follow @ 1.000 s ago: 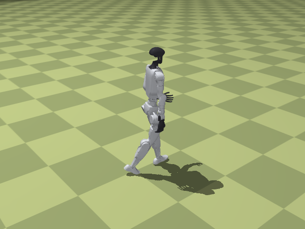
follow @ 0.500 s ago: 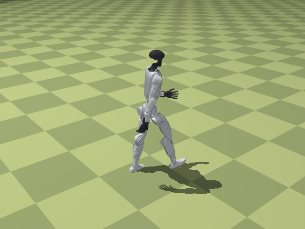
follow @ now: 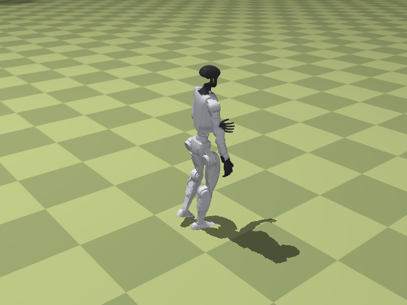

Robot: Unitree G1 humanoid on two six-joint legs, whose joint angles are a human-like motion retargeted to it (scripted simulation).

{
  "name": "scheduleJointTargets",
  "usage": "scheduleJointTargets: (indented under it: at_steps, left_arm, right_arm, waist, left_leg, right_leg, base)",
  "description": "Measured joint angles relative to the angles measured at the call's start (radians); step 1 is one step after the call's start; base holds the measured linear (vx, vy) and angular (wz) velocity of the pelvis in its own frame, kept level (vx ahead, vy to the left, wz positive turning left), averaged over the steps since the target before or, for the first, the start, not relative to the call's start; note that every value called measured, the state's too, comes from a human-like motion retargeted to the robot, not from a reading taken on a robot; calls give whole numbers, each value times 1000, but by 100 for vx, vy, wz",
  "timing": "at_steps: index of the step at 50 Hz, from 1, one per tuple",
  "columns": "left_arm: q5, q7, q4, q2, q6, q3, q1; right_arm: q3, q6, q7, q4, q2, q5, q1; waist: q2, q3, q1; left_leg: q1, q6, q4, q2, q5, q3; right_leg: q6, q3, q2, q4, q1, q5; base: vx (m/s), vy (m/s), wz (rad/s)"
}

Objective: Walk run

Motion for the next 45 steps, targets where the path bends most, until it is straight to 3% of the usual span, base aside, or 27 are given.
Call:
scheduleJointTargets:
  at_steps: [5,7,11,15,17,18,20,22,24,25,27,32,40,43,45]
  left_arm:
    - [-2,-4,-10,-9,2,11,-3]
    - [-2,-5,-11,-16,1,17,-2]
    - [0,-8,-9,-20,3,31,9]
    - [12,-21,-7,-15,13,60,29]
    - [16,-30,-8,-13,12,83,51]
    - [15,-32,-7,-11,10,92,62]
    - [1,-21,0,1,7,108,66]
    - [-13,18,-1,23,5,107,51]
    - [-10,60,-10,42,-17,94,33]
    - [-7,79,-17,47,-31,85,23]
    - [-4,105,-21,51,-43,71,-7]
    - [-34,101,-28,69,-47,51,-62]
    - [-49,58,-19,127,-35,9,-78]
    - [-34,49,-16,119,-39,0,-76]
    - [-26,42,-11,100,-40,-6,-67]
  right_arm:
    - [23,-31,-6,-121,0,23,-64]
    - [22,-41,-11,-147,-1,29,-76]
    - [14,-49,-14,-139,3,28,-75]
    - [15,-41,10,-67,9,0,-32]
    - [19,-26,23,-11,14,-35,12]
    - [21,-12,26,19,17,-55,38]
    - [28,18,24,81,23,-84,89]
    - [47,12,19,140,22,-78,137]
    - [56,-22,42,192,5,-72,177]
    - [60,-38,64,210,-6,-76,196]
    - [49,-29,100,215,-22,-113,243]
    - [15,9,52,213,-46,-152,345]
    - [-37,4,134,246,-31,-72,391]
    - [-32,-12,143,200,-19,-65,394]
    - [-21,-20,136,163,-15,-80,391]
  waist:
    - [24,32,59]
    - [25,46,87]
    - [1,56,116]
    - [-23,48,153]
    - [-35,30,189]
    - [-43,12,191]
    - [-42,-4,173]
    - [-5,14,136]
    - [27,28,128]
    - [37,30,136]
    - [61,33,161]
    - [108,37,58]
    - [52,38,-53]
    - [52,48,-52]
    - [49,55,-52]
  left_leg:
    - [-81,11,-357,-2,10,71]
    - [-109,22,-489,-36,20,60]
    - [-120,-13,-681,-110,-12,37]
    - [-79,118,-665,-134,83,28]
    - [-53,135,-667,-115,144,74]
    - [-39,156,-661,-121,113,80]
    - [-18,136,-627,-94,61,64]
    - [18,139,-604,-62,21,17]
    - [53,145,-589,-37,-14,-4]
    - [71,146,-583,-27,-34,-1]
    - [102,143,-577,-3,-66,14]
    - [182,160,-596,-36,-110,-57]
    - [370,158,-645,-161,-184,-141]
    - [426,146,-647,-167,-212,-154]
    - [457,142,-635,-175,-226,-161]
  right_leg:
    - [-27,23,92,-12,71,-48]
    - [-37,23,112,-13,106,-67]
    - [-42,19,118,7,165,-96]
    - [-20,13,114,63,209,-41]
    - [15,2,95,117,223,69]
    - [43,-16,75,154,219,155]
    - [109,6,73,268,184,357]
    - [163,91,150,434,111,509]
    - [173,99,184,590,32,590]
    - [169,89,174,648,-2,590]
    - [138,91,163,717,-75,459]
    - [102,72,93,679,-254,205]
    - [165,106,-68,108,-358,107]
    - [264,91,-68,-34,-396,97]
    - [297,41,-79,-38,-394,105]
  base:
    - [64,-19,-42]
    - [62,-15,-53]
    - [77,-14,-31]
    - [88,-13,-54]
    - [94,-12,-98]
    - [108,-8,-52]
    - [103,-6,1]
    - [73,-12,47]
    - [91,-11,13]
    - [78,-4,-45]
    - [59,3,-41]
    - [68,3,69]
    - [75,-15,65]
    - [72,-20,24]
    - [73,-22,21]
